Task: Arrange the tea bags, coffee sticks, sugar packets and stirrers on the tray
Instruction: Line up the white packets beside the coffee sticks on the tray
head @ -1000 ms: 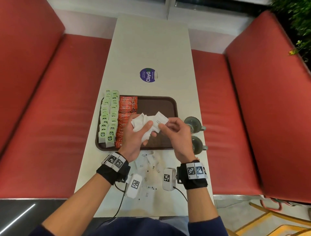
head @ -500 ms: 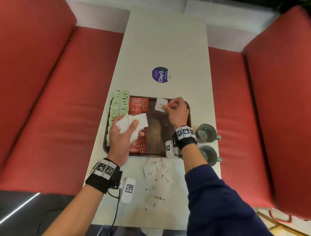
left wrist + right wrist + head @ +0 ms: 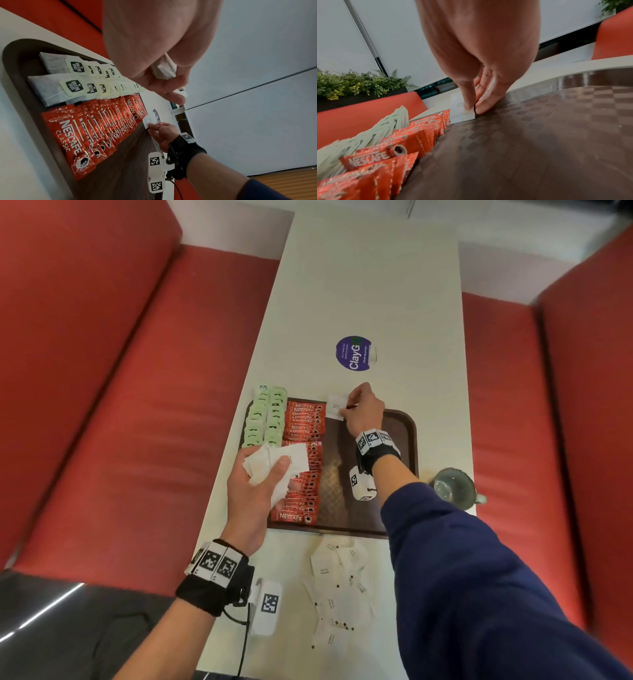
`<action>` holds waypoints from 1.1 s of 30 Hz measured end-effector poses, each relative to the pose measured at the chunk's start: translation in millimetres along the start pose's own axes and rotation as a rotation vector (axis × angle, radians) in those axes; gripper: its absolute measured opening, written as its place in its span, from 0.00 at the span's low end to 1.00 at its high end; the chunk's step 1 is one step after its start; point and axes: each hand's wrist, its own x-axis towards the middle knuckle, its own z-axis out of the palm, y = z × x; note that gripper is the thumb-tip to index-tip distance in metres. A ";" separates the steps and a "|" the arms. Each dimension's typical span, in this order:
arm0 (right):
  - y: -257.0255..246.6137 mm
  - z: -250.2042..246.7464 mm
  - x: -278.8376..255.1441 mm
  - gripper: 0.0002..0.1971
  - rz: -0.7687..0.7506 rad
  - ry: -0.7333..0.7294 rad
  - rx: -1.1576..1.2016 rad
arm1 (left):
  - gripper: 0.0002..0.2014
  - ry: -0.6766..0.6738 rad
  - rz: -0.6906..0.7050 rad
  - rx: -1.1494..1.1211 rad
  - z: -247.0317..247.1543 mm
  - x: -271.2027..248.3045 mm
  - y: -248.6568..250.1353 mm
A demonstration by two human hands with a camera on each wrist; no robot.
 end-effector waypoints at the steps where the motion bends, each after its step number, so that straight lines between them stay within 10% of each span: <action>1: -0.9 0.3 -0.1 0.19 -0.003 -0.006 -0.009 | 0.24 0.000 0.000 0.007 0.1 0.7 0.2; 25: -37.2 -29.4 -36.1 0.13 -0.056 0.057 0.000 | 0.24 -0.047 -0.032 0.017 5.3 6.0 9.3; 33: -73.0 -92.1 -165.7 0.12 -0.011 -0.445 0.536 | 0.26 -0.069 -0.007 -0.055 21.5 9.6 9.5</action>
